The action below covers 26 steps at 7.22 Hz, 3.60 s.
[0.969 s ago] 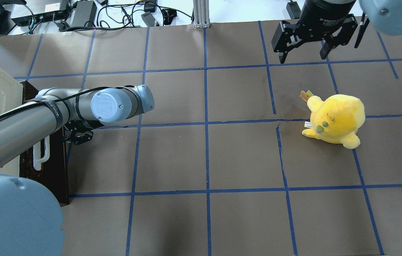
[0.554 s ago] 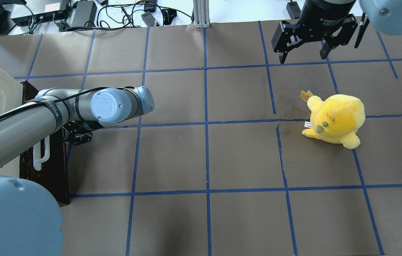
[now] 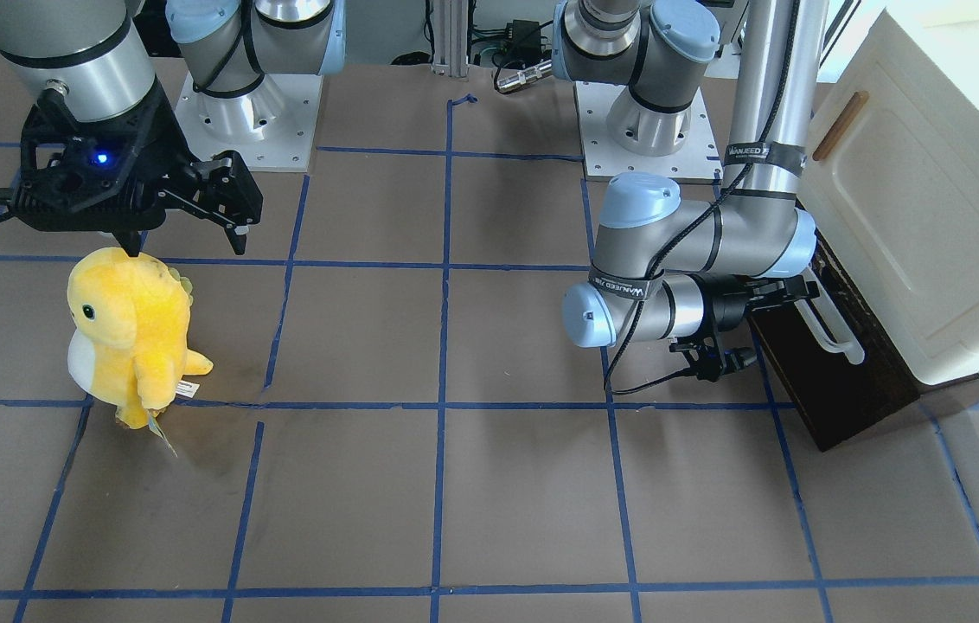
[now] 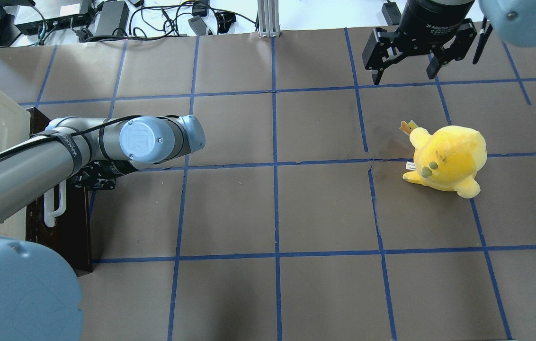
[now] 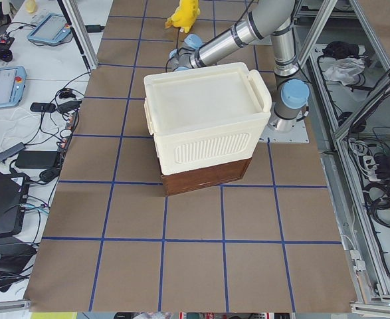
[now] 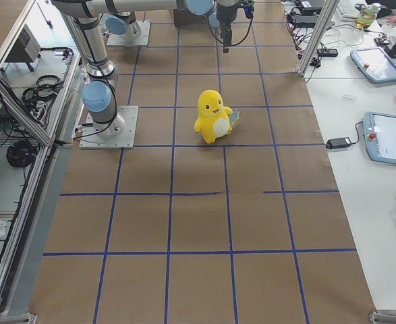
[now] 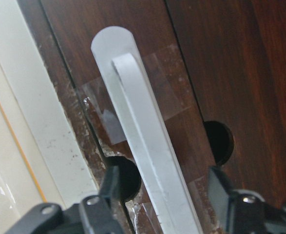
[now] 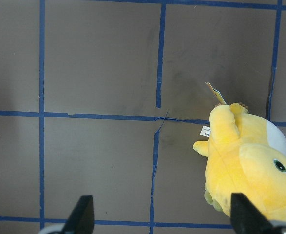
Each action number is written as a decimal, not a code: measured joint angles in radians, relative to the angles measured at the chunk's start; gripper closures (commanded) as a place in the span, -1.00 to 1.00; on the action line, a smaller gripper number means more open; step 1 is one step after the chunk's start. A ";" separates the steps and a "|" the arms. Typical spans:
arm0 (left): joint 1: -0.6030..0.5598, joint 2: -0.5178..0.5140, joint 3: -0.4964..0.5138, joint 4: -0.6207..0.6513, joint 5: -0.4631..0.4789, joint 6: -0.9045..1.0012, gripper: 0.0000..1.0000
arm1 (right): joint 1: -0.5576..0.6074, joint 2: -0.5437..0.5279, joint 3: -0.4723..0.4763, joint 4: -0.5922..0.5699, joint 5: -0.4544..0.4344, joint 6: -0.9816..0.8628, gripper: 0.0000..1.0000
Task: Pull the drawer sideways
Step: 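Align the left gripper on the white handle and close on it, then pull the handle outward from the cabinet with the left gripper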
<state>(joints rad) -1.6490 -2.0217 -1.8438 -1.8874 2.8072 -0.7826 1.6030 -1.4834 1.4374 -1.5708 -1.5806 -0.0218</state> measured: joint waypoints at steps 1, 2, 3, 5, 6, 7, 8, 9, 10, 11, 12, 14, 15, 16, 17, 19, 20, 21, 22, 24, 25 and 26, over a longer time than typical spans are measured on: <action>0.000 -0.005 0.000 -0.003 0.000 -0.018 0.29 | 0.000 0.000 0.000 0.000 0.000 -0.001 -1.00; 0.000 -0.010 0.002 -0.004 0.000 -0.032 0.36 | 0.000 0.000 0.000 0.000 0.000 -0.001 -1.00; 0.000 -0.011 0.005 -0.005 0.000 -0.041 0.53 | 0.000 0.000 0.000 0.000 0.001 0.000 -1.00; 0.000 -0.012 0.009 -0.006 0.000 -0.046 0.58 | 0.000 0.000 0.000 0.000 0.001 0.000 -1.00; 0.000 -0.013 0.010 -0.005 0.000 -0.047 0.59 | 0.000 0.000 0.000 0.000 0.001 0.000 -1.00; 0.000 -0.017 0.012 -0.004 0.000 -0.047 0.59 | 0.000 0.000 0.000 0.000 0.001 0.000 -1.00; -0.001 -0.018 0.016 -0.004 -0.001 -0.047 0.59 | 0.000 0.000 0.000 0.000 0.001 0.000 -1.00; -0.002 -0.019 0.025 -0.004 -0.001 -0.046 0.62 | 0.000 0.000 0.000 0.000 0.001 0.000 -1.00; -0.004 -0.020 0.032 -0.004 -0.002 -0.046 0.64 | 0.000 0.000 0.000 0.000 0.000 0.000 -1.00; -0.006 -0.022 0.035 -0.004 -0.003 -0.046 0.64 | 0.000 0.000 0.000 0.000 0.000 0.000 -1.00; -0.009 -0.024 0.036 -0.004 -0.004 -0.047 0.64 | 0.000 0.000 0.000 0.000 0.000 0.000 -1.00; -0.018 -0.027 0.036 -0.003 -0.007 -0.051 0.71 | 0.000 0.000 0.000 0.000 0.001 0.000 -1.00; -0.024 -0.028 0.035 -0.002 -0.007 -0.051 0.71 | 0.000 0.000 0.000 0.000 0.001 0.000 -1.00; -0.036 -0.029 0.035 -0.001 -0.008 -0.052 0.71 | 0.000 0.000 0.000 0.000 0.001 0.000 -1.00; -0.053 -0.029 0.036 0.003 -0.008 -0.052 0.71 | 0.000 0.000 0.000 0.000 0.000 0.000 -1.00; -0.067 -0.029 0.036 0.006 -0.019 -0.054 0.71 | 0.000 0.000 0.000 0.000 0.000 0.000 -1.00; -0.071 -0.029 0.035 0.007 -0.023 -0.054 0.71 | 0.000 0.000 0.000 0.000 0.000 0.000 -1.00; -0.077 -0.029 0.036 0.008 -0.024 -0.054 0.71 | 0.000 0.000 0.000 0.000 0.001 0.000 -1.00; -0.086 -0.029 0.036 0.008 -0.024 -0.054 0.71 | 0.000 0.000 0.000 0.000 0.001 0.000 -1.00; -0.107 -0.028 0.037 0.008 -0.023 -0.053 0.74 | 0.000 0.000 0.000 0.000 0.001 0.000 -1.00; -0.113 -0.027 0.037 0.008 -0.024 -0.053 0.74 | 0.000 0.000 0.000 0.000 0.001 0.000 -1.00; -0.118 -0.025 0.037 0.007 -0.025 -0.052 0.74 | 0.000 0.000 0.000 0.000 0.001 0.000 -1.00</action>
<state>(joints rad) -1.7675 -2.0467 -1.8070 -1.8799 2.7825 -0.8350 1.6030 -1.4834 1.4374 -1.5708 -1.5800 -0.0215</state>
